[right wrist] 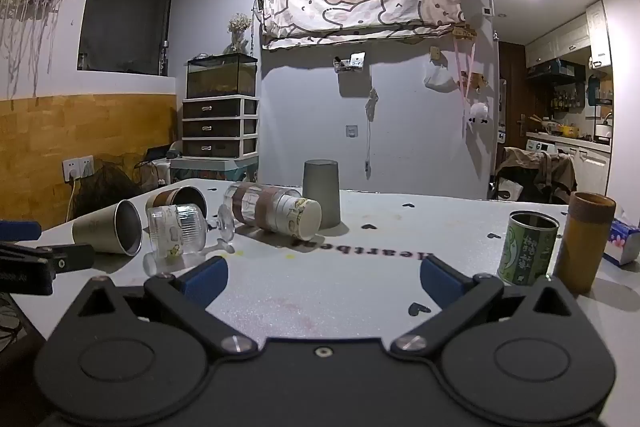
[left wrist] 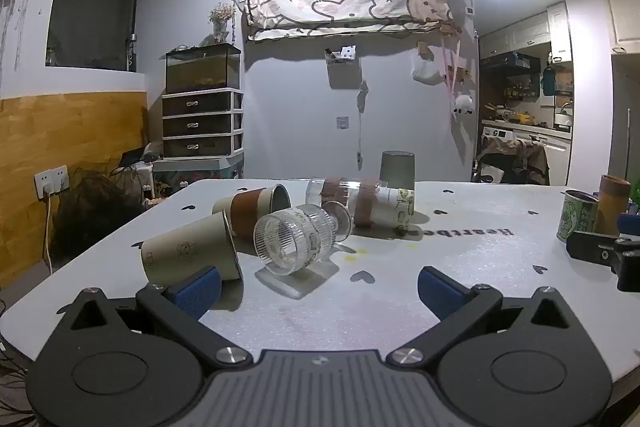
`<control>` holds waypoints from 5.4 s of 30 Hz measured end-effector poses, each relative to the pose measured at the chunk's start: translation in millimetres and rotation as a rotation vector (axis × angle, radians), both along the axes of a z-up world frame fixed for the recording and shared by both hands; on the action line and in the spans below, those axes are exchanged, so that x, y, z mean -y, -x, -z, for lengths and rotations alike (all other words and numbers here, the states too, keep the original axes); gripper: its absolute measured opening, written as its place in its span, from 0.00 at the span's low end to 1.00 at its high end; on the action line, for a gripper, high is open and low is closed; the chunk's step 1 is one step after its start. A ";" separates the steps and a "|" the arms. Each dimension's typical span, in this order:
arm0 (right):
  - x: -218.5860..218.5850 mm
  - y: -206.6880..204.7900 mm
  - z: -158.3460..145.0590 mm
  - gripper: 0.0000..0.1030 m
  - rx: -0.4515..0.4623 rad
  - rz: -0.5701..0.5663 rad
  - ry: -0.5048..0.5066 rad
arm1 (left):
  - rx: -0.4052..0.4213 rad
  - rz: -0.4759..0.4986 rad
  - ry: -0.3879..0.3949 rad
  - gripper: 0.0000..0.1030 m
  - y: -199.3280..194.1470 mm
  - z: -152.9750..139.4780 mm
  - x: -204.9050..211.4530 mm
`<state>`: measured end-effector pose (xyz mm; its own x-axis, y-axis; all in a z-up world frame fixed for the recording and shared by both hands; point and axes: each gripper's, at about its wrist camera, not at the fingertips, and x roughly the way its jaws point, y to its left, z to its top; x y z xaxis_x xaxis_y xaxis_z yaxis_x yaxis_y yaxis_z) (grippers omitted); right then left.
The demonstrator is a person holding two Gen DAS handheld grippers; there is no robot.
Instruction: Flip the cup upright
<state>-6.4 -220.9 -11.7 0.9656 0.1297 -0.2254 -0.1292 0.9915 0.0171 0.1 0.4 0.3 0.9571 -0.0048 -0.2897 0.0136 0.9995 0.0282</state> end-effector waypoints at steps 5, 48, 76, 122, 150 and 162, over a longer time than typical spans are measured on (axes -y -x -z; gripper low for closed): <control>-0.7 0.6 0.1 1.00 0.005 0.000 0.007 | 0.000 -0.002 0.000 1.00 -0.2 0.3 0.1; -5.6 2.8 3.2 1.00 0.005 0.000 0.003 | -0.001 -0.003 0.002 1.00 -1.6 1.3 1.4; -8.6 4.8 5.7 1.00 0.005 0.001 0.002 | -0.003 0.000 0.003 1.00 -2.0 3.8 -0.8; -18.1 10.8 9.4 1.00 0.011 0.001 0.029 | -0.286 0.346 -0.598 1.00 -146.9 6.2 -131.4; -13.3 0.2 31.2 1.00 -0.038 -0.002 -0.030 | -0.396 0.410 -0.397 0.86 -117.4 11.3 -137.3; -11.0 -0.6 35.1 1.00 -0.050 -0.009 -0.056 | -0.445 0.456 -0.323 0.70 -117.5 17.6 -135.6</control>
